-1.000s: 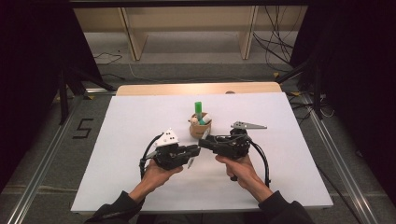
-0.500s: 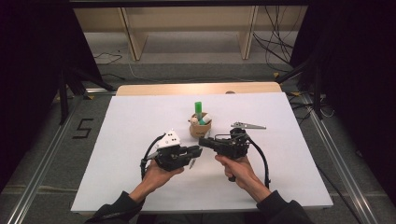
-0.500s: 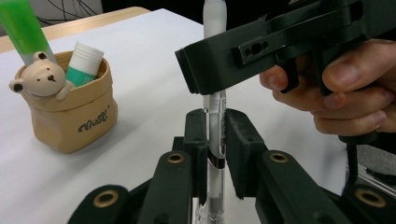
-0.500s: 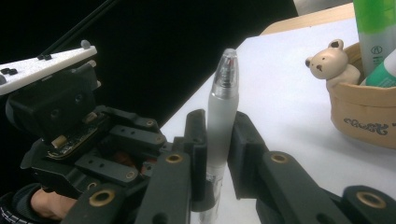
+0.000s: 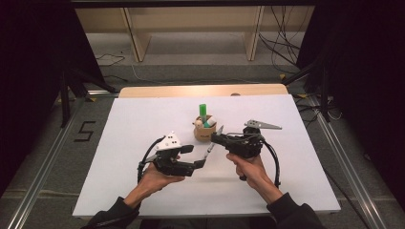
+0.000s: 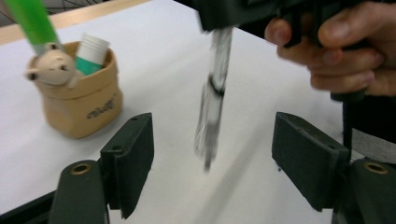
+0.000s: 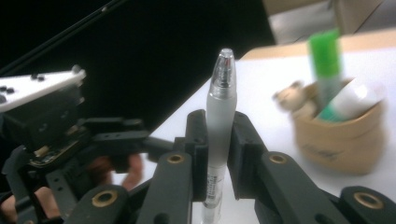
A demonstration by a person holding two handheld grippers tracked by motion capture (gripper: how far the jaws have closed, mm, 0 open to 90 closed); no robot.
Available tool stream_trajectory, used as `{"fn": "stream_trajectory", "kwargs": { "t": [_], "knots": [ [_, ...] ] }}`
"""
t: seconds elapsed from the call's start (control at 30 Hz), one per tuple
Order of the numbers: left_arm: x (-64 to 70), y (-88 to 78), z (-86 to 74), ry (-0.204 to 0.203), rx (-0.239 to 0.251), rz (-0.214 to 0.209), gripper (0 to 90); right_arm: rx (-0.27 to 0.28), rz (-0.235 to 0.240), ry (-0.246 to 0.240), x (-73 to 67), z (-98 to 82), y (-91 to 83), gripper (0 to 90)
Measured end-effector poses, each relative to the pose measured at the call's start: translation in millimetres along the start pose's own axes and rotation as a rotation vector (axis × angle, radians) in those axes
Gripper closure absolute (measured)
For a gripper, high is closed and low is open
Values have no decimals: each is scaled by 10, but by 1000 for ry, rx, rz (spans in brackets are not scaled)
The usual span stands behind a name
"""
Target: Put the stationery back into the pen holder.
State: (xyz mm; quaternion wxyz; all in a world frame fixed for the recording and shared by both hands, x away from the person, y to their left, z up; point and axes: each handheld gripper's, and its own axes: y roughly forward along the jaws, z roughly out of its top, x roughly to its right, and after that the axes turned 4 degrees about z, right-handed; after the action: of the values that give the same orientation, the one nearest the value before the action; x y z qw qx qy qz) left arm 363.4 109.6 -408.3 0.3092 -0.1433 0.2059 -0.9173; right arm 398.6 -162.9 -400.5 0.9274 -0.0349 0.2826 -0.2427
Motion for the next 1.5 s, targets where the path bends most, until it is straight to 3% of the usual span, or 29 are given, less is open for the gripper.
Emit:
{"fn": "stream_trajectory", "kwargs": {
  "t": [0.13,0.23,0.33,0.7,1.03,1.5],
  "knots": [
    [-111,-118,-47,-12,10,37,270,45,-53,-39,34,128,-100,803],
    [-178,-201,-97,3,4,76,261,67,-108,-82,62,222,-134,803],
    [-240,-269,-150,-13,6,98,252,85,-141,-91,110,302,-141,803],
    [-320,-366,-277,-13,-6,163,219,113,-239,-123,295,533,73,803],
    [-355,-411,-343,-27,-4,187,191,95,-301,-138,415,612,326,803],
    [-340,-374,-369,-23,-26,186,191,32,-375,-196,525,534,588,803]
  ]
}}
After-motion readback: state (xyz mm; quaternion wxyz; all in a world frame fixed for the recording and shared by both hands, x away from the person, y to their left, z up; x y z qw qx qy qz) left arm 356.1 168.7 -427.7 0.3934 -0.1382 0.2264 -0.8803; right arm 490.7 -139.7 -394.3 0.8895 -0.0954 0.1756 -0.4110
